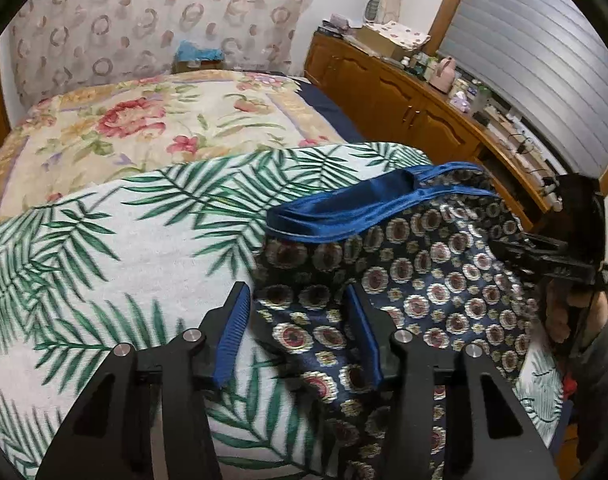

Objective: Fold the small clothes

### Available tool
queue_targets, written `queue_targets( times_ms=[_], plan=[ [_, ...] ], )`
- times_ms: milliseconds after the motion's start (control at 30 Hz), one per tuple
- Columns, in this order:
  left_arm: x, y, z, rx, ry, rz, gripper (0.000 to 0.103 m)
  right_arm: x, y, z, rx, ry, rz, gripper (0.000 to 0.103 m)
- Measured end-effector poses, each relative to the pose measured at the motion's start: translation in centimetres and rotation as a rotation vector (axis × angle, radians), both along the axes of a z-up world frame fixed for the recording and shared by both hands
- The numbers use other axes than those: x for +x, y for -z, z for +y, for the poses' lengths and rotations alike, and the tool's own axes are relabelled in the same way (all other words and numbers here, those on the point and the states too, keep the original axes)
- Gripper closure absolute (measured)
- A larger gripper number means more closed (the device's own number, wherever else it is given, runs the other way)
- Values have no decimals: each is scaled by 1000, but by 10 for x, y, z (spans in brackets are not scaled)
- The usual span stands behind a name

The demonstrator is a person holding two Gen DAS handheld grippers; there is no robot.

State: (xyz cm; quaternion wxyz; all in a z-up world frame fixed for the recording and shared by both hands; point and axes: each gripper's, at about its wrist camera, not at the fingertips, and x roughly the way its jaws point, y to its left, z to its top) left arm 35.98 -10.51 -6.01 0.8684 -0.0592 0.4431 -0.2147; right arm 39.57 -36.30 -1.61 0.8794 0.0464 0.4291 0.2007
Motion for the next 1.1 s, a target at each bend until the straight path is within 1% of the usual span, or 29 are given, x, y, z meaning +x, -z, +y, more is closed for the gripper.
queue_targets(
  times_ms=[100, 133, 167, 200, 233, 267, 300, 333, 367, 467, 533, 600, 733, 867, 933, 1100],
  plan=[
    [0, -1, -7, 16, 20, -3, 53, -4, 1, 2, -80, -16, -43, 47],
    [0, -1, -9, 19, 22, -3, 55, -8, 1, 0, -87, -15, -49, 48],
    [1, -1, -9, 18, 23, 0, 64, -10, 1, -2, -92, -12, -53, 52],
    [2, -1, -10, 16, 25, 5, 68, -11, 0, -3, -102, -8, -65, 56],
    [2, -2, -11, 15, 23, 5, 74, -14, -1, -3, -110, -4, -75, 58],
    [2, -2, -11, 15, 24, 4, 83, -17, -2, -3, -117, -2, -86, 64],
    [1, -3, -12, 16, 29, 4, 87, -21, -3, 0, -125, -4, -96, 68],
    [0, -4, -12, 15, 31, 0, 91, -25, -4, 1, -134, -9, -104, 70],
    [-1, -6, -13, 12, 35, -7, 94, -28, -5, 3, -149, -15, -113, 75],
    [-9, -17, -15, 3, 36, -51, 96, -37, -6, 13, -171, -29, -144, 90],
    [-18, -29, -17, 8, 39, -101, 96, -45, -10, 20, -183, -34, -174, 91],
    [-24, -38, -16, -5, 44, -133, 97, -54, -14, 26, -199, -36, -208, 92],
    [-39, -61, -13, -46, 54, -184, 97, -72, -28, 27, -190, -32, -262, 92],
    [-53, -79, -8, -70, 58, -230, 97, -91, -45, 33, -182, -39, -327, 93],
    [-61, -89, -5, -76, 60, -252, 97, -99, -50, 38, -181, -51, -356, 93],
    [-78, -106, 15, -89, 22, -301, 98, -120, -65, 56, -189, -90, -424, 93]
  ],
)
